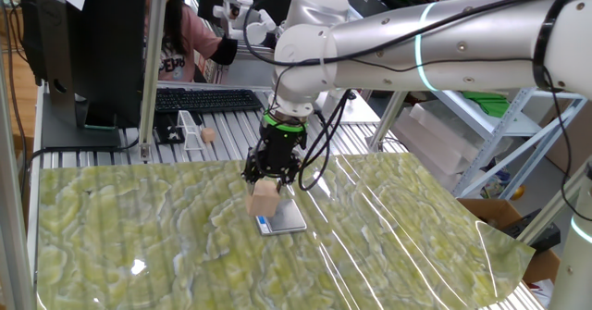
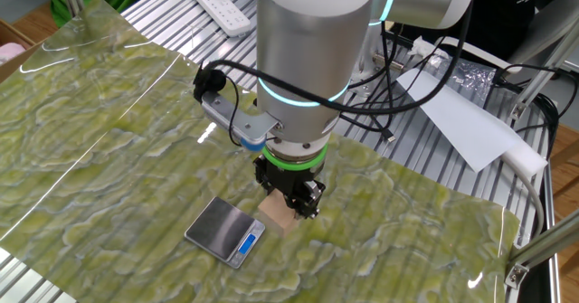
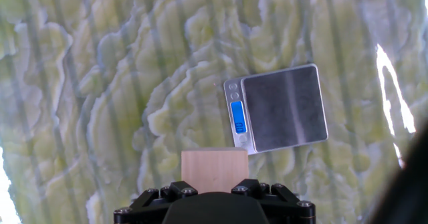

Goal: Place the block on the scale

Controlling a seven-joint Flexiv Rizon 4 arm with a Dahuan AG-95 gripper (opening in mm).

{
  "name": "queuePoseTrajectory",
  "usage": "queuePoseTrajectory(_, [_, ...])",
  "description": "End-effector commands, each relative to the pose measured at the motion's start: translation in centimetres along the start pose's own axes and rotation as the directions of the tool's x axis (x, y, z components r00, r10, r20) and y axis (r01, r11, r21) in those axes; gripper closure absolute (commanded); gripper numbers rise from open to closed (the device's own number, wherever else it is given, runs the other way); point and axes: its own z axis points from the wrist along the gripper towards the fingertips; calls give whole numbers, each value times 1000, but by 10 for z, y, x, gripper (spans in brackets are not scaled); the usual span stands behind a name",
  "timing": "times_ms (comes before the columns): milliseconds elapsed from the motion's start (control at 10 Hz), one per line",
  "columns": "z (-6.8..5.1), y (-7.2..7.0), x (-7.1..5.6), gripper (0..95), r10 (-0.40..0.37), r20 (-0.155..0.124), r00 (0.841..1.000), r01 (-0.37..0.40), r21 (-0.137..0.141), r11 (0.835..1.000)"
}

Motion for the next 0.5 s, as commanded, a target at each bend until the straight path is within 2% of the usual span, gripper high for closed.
queuePoseTrajectory(100, [0, -1, 2, 950, -1, 4, 1000, 1, 0, 1000])
queuePoseTrajectory(500, [0, -1, 2, 950, -27, 12, 1000, 27, 0, 1000])
